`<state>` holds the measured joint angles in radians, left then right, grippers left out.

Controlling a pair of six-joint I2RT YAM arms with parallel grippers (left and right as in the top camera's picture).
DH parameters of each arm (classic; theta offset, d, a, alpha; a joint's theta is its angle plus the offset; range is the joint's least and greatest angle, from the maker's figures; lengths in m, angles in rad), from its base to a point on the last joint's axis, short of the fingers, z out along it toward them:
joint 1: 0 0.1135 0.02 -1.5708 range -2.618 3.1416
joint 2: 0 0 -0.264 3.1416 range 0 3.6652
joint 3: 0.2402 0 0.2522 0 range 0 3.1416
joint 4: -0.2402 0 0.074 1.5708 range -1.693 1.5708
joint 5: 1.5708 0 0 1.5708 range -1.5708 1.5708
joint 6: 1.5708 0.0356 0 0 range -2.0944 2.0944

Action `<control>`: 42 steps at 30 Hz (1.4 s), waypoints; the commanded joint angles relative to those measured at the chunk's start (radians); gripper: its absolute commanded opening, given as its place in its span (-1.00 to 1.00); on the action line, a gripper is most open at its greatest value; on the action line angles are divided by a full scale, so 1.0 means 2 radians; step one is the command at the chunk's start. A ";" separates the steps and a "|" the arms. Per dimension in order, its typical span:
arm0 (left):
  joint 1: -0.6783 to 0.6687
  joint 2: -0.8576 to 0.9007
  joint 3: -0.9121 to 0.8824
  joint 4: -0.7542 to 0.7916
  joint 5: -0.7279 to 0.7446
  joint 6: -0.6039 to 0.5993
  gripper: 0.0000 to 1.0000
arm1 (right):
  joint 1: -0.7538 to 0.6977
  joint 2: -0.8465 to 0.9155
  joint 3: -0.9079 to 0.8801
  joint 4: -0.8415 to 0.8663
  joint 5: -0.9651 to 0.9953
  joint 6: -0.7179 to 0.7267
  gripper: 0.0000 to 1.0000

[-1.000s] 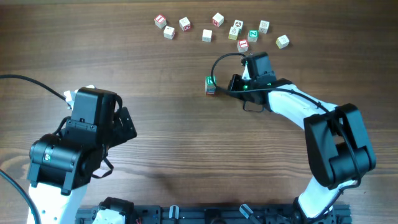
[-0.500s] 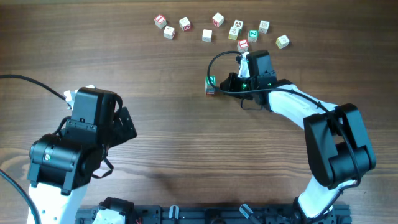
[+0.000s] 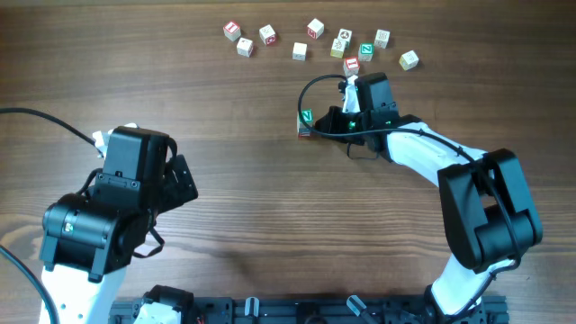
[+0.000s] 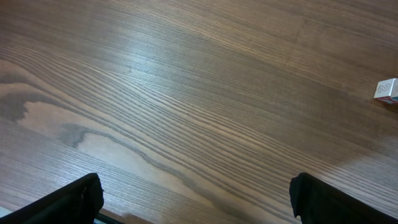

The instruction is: Form a tower

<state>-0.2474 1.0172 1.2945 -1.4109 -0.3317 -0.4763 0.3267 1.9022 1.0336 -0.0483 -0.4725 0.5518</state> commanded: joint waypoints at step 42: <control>0.002 0.000 -0.002 0.000 0.001 -0.005 1.00 | -0.023 -0.120 -0.004 -0.150 0.187 0.026 -0.91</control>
<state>-0.2474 1.0172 1.2945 -1.4109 -0.3321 -0.4763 0.2852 1.8103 1.0252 -0.2882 -0.2512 0.6010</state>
